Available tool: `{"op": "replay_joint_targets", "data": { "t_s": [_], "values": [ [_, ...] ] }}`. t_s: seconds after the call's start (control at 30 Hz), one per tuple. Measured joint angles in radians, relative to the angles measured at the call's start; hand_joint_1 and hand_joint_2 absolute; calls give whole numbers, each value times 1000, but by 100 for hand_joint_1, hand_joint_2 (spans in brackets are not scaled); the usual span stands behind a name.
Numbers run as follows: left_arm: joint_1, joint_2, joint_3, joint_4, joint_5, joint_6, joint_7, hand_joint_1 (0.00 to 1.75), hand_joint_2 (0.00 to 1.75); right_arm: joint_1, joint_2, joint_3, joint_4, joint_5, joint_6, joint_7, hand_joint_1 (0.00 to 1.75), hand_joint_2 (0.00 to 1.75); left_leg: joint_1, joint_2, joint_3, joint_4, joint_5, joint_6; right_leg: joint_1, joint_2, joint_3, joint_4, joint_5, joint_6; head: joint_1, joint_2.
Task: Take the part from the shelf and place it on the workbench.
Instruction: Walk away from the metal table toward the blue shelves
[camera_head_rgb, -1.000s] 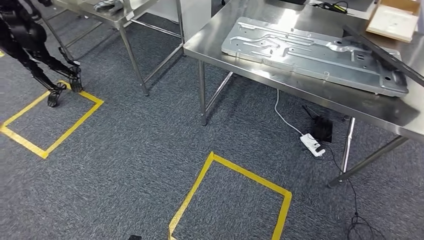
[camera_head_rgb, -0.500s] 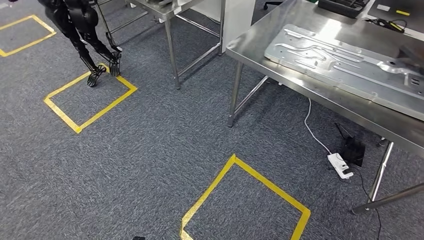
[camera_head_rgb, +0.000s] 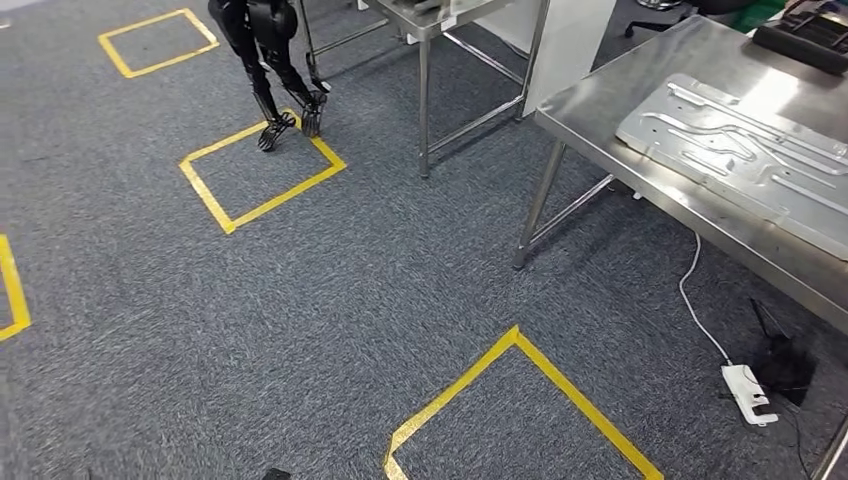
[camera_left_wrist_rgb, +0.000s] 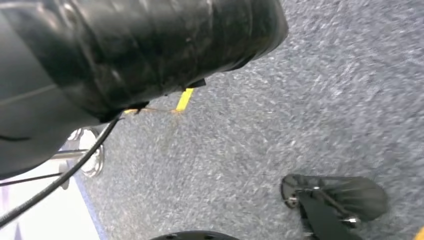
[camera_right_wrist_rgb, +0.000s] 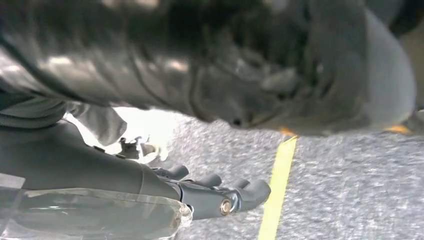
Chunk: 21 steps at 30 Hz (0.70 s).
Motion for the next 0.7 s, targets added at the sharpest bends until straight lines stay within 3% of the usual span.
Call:
{"op": "replay_joint_targets", "data": {
  "t_s": [0.07,0.13,0.2,0.23,0.27,0.33,0.4,0.43,0.5,0.57,0.63,0.7],
  "values": [
    [1,8,-5,0,0,-1,0,0,0,0,1,0,0,-1,-2,-1,0,0,-3,51,-22,41,-28,-9,-4,-28,8,-13,8,-9,-5,0],
    [-3,12,-9,0,0,-1,0,0,0,3,1,0,0,-3,-2,-2,0,0,0,105,-76,155,-89,-17,-1,-61,10,-17,9,-14,-11,0],
    [-5,15,-12,0,0,-2,0,0,0,5,1,0,0,-6,-2,-2,0,0,5,117,-124,256,-122,-25,0,-95,11,-16,6,-15,-11,0],
    [-3,17,-14,0,1,-2,1,0,0,5,1,0,1,-8,-2,-2,0,0,8,120,-124,259,-112,-28,-1,-109,12,-16,4,-15,-12,0],
    [-2,19,-15,0,1,-2,2,0,0,5,2,0,1,-12,-3,-2,0,0,10,127,-104,223,-85,-31,-1,-122,14,-15,1,-13,-12,0],
    [-1,23,-16,0,2,-2,5,0,0,4,3,0,1,-19,-6,-3,0,0,8,169,-32,90,-27,-32,0,-146,21,-12,-7,-4,-12,0],
    [-5,26,-18,0,1,-3,5,0,0,4,4,0,1,-28,-11,-3,0,0,1,201,10,7,-6,-23,5,-167,27,-9,-16,7,-12,0],
    [-6,27,-20,0,2,-4,5,0,0,3,4,0,1,-32,-13,-3,0,0,-2,200,12,0,-11,-16,8,-178,29,-9,-19,11,-10,0],
    [-2,29,-25,0,1,-4,5,0,0,-2,4,0,1,-37,-15,-3,0,0,-1,177,12,-3,-9,-2,7,-190,35,-8,-26,22,-8,0],
    [1,31,-28,0,0,-5,6,0,0,-6,4,-1,0,-44,-19,-3,0,0,2,156,16,-9,-5,10,1,-150,23,30,-55,32,-5,0],
    [-3,32,-31,0,-2,-6,6,0,0,-4,4,-3,0,-50,-23,-3,0,0,3,134,16,-12,-3,20,-2,-90,-28,141,-114,35,1,0],
    [-6,32,-33,0,-3,-7,5,0,0,0,4,-5,1,-52,-23,-3,0,0,1,106,15,-11,-2,24,-2,-70,-90,259,-152,33,3,0]
  ]
}}
